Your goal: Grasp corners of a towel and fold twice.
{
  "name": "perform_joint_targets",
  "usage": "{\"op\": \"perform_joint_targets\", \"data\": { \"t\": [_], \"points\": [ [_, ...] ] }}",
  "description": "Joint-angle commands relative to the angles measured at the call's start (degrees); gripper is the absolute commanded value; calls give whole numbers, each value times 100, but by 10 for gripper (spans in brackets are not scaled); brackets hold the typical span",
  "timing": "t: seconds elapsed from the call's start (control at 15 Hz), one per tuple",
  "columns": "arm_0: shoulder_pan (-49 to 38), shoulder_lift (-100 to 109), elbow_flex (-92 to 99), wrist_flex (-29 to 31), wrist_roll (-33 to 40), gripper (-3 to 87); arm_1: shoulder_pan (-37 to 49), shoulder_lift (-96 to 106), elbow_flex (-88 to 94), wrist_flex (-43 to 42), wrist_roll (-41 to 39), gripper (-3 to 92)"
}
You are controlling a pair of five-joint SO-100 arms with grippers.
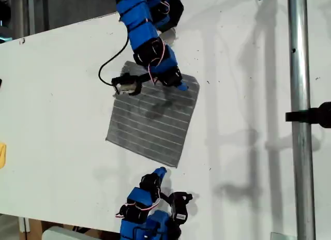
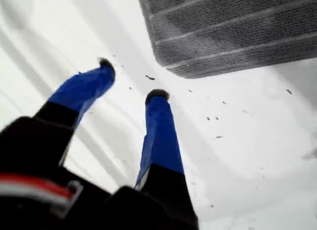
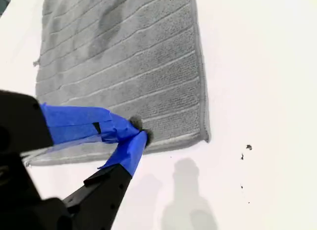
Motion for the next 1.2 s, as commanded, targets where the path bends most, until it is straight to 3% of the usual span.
{"op": "perform_joint_targets", "data": {
  "t": [0.0, 0.47, 0.8, 0.87, 1.07, 1.13],
  "points": [
    [-97, -18, -404, 220, 62, 28, 88, -193, -492, 202, -325, 320],
    [-123, -62, -536, 483, 88, 48, 308, -554, 1266, -1178, -624, 338],
    [-79, -62, -580, 554, 35, 45, 431, -1230, 1389, -1503, -466, 317],
    [-70, -62, -580, 580, 0, 45, 448, -1318, 1389, -1521, -387, 292],
    [-44, -70, -571, 615, -62, 45, 527, -1433, 1389, -1626, -264, 52],
    [-35, -70, -580, 615, -79, 45, 580, -1529, 1354, -1644, -255, 39]
  ]
}}
